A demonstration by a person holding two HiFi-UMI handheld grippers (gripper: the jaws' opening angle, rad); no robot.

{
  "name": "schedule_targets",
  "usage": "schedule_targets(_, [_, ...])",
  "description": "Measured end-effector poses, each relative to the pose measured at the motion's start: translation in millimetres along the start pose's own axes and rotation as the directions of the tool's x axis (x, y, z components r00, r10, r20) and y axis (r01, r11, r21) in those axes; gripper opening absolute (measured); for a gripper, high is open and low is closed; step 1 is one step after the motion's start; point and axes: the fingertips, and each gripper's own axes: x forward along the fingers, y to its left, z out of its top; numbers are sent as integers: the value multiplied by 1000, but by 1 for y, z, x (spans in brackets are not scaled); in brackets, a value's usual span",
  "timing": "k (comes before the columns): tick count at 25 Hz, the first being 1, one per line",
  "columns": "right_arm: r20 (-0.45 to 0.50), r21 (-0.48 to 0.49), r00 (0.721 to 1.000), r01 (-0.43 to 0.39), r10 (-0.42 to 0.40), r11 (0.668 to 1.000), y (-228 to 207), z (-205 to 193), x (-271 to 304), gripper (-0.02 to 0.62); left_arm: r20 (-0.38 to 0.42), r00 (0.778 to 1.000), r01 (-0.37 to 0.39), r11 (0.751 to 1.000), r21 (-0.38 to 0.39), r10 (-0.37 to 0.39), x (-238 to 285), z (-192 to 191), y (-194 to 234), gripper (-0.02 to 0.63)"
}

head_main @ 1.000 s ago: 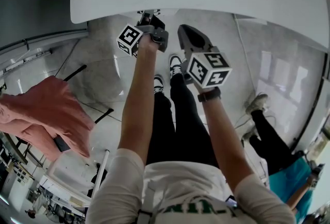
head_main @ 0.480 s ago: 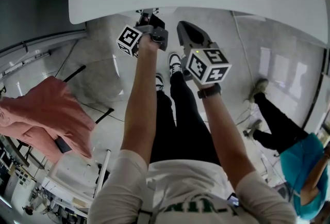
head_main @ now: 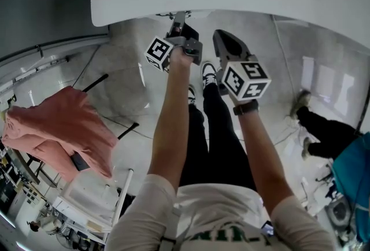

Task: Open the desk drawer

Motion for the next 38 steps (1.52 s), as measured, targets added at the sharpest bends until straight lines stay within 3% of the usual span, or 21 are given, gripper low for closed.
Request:
schedule_targets(7, [8,29,1000,19,-19,999,-1,-6,-6,2,9,1000,-6,999,-42,6,-26,-13,3,20])
schedule_targets(13, [1,40,1000,27,-27,999,-1,-19,-12,2,14,1000,12,999,-35,-11,-46,-19,2,20])
schedule_targets(26, [29,54,999,35,-37,998,10,-20,-20,2,-5,1000,-24,998,-53,24,-75,-27,10,20])
schedule_targets(38, [54,11,997,58,-58,998,11,-15,-51,2,-31,998,-52,997,-62,51,-111,-39,15,20])
